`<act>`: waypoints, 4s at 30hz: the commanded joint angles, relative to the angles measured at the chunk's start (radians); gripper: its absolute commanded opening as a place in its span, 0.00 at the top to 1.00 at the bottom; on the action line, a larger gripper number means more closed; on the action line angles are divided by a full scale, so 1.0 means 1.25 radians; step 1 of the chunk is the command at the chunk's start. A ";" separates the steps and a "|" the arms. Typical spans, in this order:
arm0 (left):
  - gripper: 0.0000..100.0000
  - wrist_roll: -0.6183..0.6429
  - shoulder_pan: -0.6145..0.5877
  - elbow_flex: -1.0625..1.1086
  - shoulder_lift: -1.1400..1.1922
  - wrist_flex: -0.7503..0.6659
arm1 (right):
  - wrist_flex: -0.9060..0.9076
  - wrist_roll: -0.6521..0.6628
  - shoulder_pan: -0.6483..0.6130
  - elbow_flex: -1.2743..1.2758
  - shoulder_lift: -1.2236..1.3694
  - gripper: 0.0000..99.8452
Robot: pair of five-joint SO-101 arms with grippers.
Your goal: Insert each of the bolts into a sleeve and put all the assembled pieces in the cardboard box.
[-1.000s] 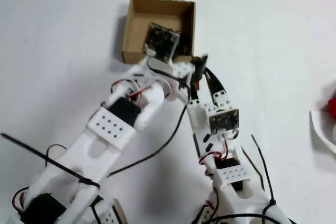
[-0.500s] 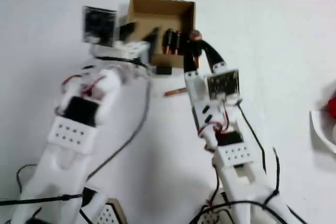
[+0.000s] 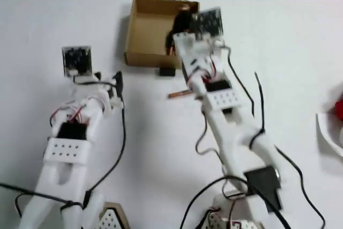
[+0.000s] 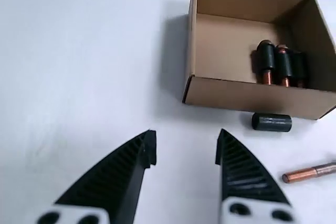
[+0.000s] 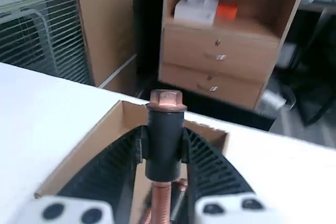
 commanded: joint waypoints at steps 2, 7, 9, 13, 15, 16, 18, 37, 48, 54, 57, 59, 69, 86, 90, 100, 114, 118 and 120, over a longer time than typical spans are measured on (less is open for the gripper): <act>0.80 -0.001 -0.007 0.077 -0.025 -0.142 | 0.141 -0.075 -0.006 -0.277 0.102 0.98; 0.80 -0.001 -0.007 0.116 -0.025 -0.211 | 0.249 -0.125 -0.007 -0.508 0.278 0.98; 0.80 -0.001 -0.007 0.118 -0.025 -0.214 | 0.290 -0.152 -0.009 -0.598 0.349 0.98; 0.80 -0.001 -0.007 0.120 -0.023 -0.210 | 0.385 -0.203 -0.015 -0.778 0.501 0.98; 0.80 -0.001 -0.007 0.127 -0.023 -0.214 | 0.431 -0.227 -0.015 -0.875 0.575 0.98; 0.80 -0.001 -0.007 0.131 -0.023 -0.214 | 0.458 -0.241 -0.015 -0.927 0.609 0.98; 0.80 -0.001 -0.007 0.133 -0.023 -0.214 | 0.524 -0.265 -0.018 -1.026 0.668 0.98; 0.80 -0.001 -0.007 0.132 -0.023 -0.214 | 0.647 -0.275 -0.045 -1.365 0.963 0.98; 0.80 -0.001 -0.007 0.132 -0.023 -0.214 | 0.650 -0.275 -0.046 -1.365 1.008 0.98; 0.80 -0.001 -0.007 0.132 -0.023 -0.214 | 0.646 -0.275 -0.047 -1.365 1.024 0.98; 0.80 -0.001 -0.007 0.132 -0.023 -0.214 | 0.646 -0.275 -0.047 -1.365 1.028 0.98; 0.80 -0.001 -0.007 0.132 -0.023 -0.214 | 0.646 -0.274 -0.046 -1.365 1.028 0.98; 0.80 -0.001 -0.007 0.132 -0.023 -0.214 | 0.647 -0.274 -0.047 -1.365 1.027 0.83; 0.80 -0.001 -0.007 0.132 -0.027 -0.209 | 1.061 -0.228 -0.039 -1.366 0.738 0.82; 0.80 -0.001 -0.007 0.131 -0.027 -0.209 | 1.234 -0.228 -0.041 -1.365 0.657 0.82; 0.80 -0.001 -0.007 0.131 -0.027 -0.209 | 1.476 -0.223 -0.107 -1.313 0.633 0.83; 0.80 -0.001 -0.007 0.131 -0.026 -0.209 | 1.385 0.288 -0.116 -1.128 0.641 0.82; 0.80 -0.001 -0.007 0.131 -0.026 -0.209 | 1.305 0.388 -0.084 -1.119 0.660 0.83; 0.80 -0.001 -0.007 0.131 -0.026 -0.209 | 1.299 0.419 -0.079 -1.121 0.683 0.83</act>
